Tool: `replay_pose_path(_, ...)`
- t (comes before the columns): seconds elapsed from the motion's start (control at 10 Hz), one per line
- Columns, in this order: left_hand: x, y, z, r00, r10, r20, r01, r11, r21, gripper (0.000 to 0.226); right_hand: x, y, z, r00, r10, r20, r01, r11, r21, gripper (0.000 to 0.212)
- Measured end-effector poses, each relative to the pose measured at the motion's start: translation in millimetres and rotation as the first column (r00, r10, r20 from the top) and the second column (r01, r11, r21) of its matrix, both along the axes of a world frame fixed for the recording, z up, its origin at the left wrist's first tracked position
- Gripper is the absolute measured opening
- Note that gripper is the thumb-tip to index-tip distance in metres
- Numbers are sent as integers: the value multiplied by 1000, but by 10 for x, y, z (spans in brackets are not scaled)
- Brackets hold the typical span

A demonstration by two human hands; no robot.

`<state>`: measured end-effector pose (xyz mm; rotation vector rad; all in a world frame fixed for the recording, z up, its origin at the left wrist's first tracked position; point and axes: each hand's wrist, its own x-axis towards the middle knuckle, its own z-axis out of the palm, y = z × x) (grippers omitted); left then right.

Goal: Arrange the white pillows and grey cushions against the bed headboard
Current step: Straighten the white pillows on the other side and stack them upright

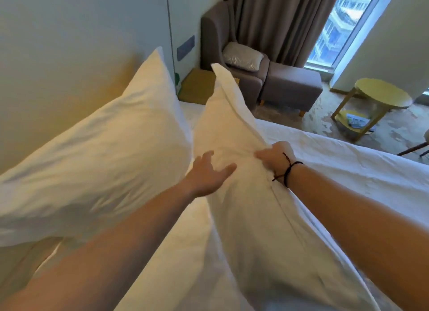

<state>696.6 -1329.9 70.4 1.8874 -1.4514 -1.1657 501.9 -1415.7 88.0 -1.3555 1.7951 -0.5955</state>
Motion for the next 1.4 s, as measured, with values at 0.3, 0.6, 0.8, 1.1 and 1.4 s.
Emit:
replay_pose_path(0.3, 1606, 1501, -639, 920, 256, -297, -151, 931, 333, 72, 2046, 154, -1358, 966, -129, 224, 63, 958, 279, 42)
replay_pose_path(0.6, 1598, 1856, -769, 974, 19, 226, -89, 949, 303, 118, 2426, 195, -1347, 998, 0, -58, 15, 967, 253, 28)
replay_pose_path(0.8, 1474, 1646, -836, 991, 127, 33, -131, 983, 132, 85, 2433, -67, -968, 947, -294, 134, 273, 950, 153, 21)
replay_pose_path(1.1, 2005, 1193, -1113, 979, 184, -85, -173, 978, 120, 78, 2716, -275, -903, 1000, -6, -8, 6, 998, 65, 21)
replay_pose_path(1.4, 2000, 1437, -1131, 939, 343, -31, -344, 926, -154, 40, 2384, 661, -1141, 933, 361, 10, -359, 922, 143, 51)
